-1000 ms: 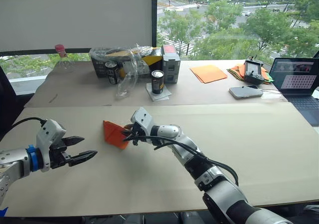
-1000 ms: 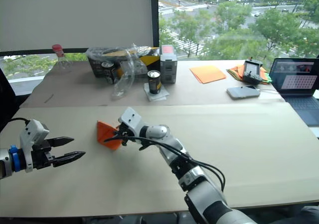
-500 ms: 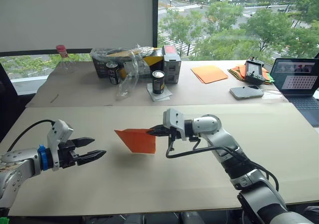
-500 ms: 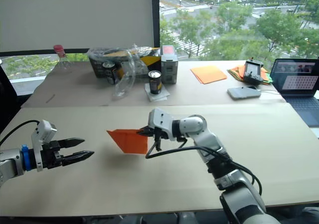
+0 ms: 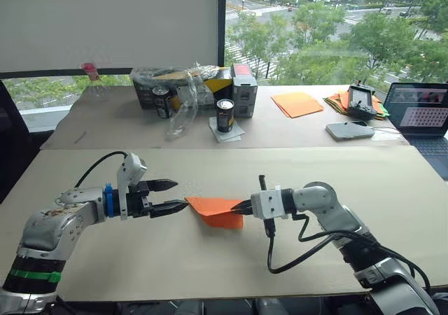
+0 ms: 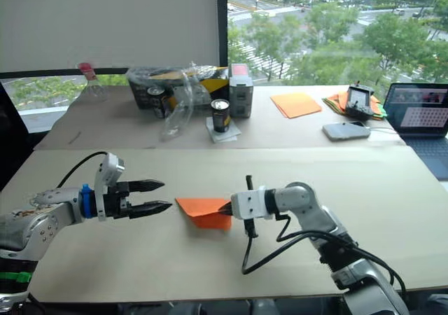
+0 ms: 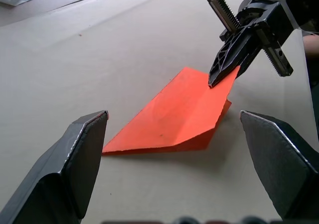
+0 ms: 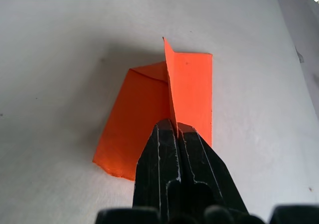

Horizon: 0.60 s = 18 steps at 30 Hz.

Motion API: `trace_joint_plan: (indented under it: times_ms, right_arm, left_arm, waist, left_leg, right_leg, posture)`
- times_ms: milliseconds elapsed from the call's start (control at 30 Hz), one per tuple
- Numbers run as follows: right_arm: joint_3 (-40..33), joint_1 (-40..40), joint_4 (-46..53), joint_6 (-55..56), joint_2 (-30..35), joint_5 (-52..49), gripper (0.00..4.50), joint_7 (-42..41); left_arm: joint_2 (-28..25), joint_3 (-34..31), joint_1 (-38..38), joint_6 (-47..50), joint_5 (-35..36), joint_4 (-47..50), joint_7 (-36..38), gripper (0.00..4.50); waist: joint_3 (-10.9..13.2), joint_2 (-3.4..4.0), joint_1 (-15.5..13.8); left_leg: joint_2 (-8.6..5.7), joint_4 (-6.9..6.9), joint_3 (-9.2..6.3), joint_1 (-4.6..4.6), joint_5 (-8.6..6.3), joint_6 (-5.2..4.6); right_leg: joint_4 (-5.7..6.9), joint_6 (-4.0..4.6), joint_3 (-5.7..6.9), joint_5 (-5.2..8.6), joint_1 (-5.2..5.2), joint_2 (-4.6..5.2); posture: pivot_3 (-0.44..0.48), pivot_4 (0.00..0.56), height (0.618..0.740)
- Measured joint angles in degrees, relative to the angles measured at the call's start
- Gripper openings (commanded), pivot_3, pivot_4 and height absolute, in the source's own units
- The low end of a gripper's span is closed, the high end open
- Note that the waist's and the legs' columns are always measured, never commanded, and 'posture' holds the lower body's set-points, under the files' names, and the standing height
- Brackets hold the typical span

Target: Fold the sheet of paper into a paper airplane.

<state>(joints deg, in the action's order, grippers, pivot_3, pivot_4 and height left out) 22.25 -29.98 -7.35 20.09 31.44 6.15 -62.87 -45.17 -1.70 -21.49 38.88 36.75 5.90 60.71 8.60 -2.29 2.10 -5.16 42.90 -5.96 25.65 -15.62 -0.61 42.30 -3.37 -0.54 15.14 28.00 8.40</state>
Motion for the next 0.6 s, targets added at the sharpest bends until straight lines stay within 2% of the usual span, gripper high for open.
trace_joint_plan:
  times_ms: [167,200,233,400,600]
  right_arm:
    - [0.5,1.8,-0.5,5.2,1.8,1.7,0.02,1.0]
    - [0.5,1.9,-0.7,5.7,1.9,1.7,0.0,1.0]
    - [0.6,1.9,-0.9,5.8,2.0,1.7,0.0,1.0]
    - [0.5,2.4,-1.2,6.2,2.7,1.0,0.0,0.5]
    - [0.4,3.2,-1.2,6.9,3.8,-1.9,0.0,-1.1]
  left_arm:
    - [1.9,7.2,-6.1,-5.2,-6.9,-6.6,4.3,4.5]
    - [2.2,8.4,-6.8,-6.4,-8.1,-7.6,5.1,3.97]
    - [2.7,9.3,-7.5,-7.6,-9.1,-8.7,5.8,3.77]
    - [4.7,13.7,-10.4,-15.9,-14.9,-14.6,11.2,2.09]
    - [8.0,14.6,-12.3,-22.2,-17.1,-19.9,16.9,0.04]
  waist:
    - [0.0,0.0,0.0]
    - [0.0,0.0,0.0]
    - [0.0,0.0,0.1]
    - [0.0,-0.01,0.3]
    - [0.0,-0.01,0.2]
  left_leg:
    - [-0.02,0.04,0.02,0.0,0.0,-0.01]
    - [-0.01,0.05,0.02,0.0,0.0,-0.02]
    - [-0.01,0.04,0.02,0.0,0.0,-0.02]
    - [-0.01,0.05,0.03,0.01,-0.01,-0.03]
    - [-0.01,0.13,0.02,0.07,-0.03,-0.07]
  right_leg:
    - [0.01,-0.02,-0.01,-0.01,-0.04,0.0]
    - [0.01,-0.02,-0.01,-0.01,-0.03,0.0]
    - [0.02,-0.02,-0.01,-0.01,-0.03,0.0]
    - [0.03,-0.02,-0.02,-0.01,-0.02,-0.01]
    - [0.02,-0.03,0.02,-0.01,-0.03,0.0]
  posture:
    - [0.0,0.15,0.67]
    - [0.0,0.15,0.67]
    - [0.0,0.15,0.67]
    - [0.0,0.15,0.67]
    - [0.0,0.15,0.67]
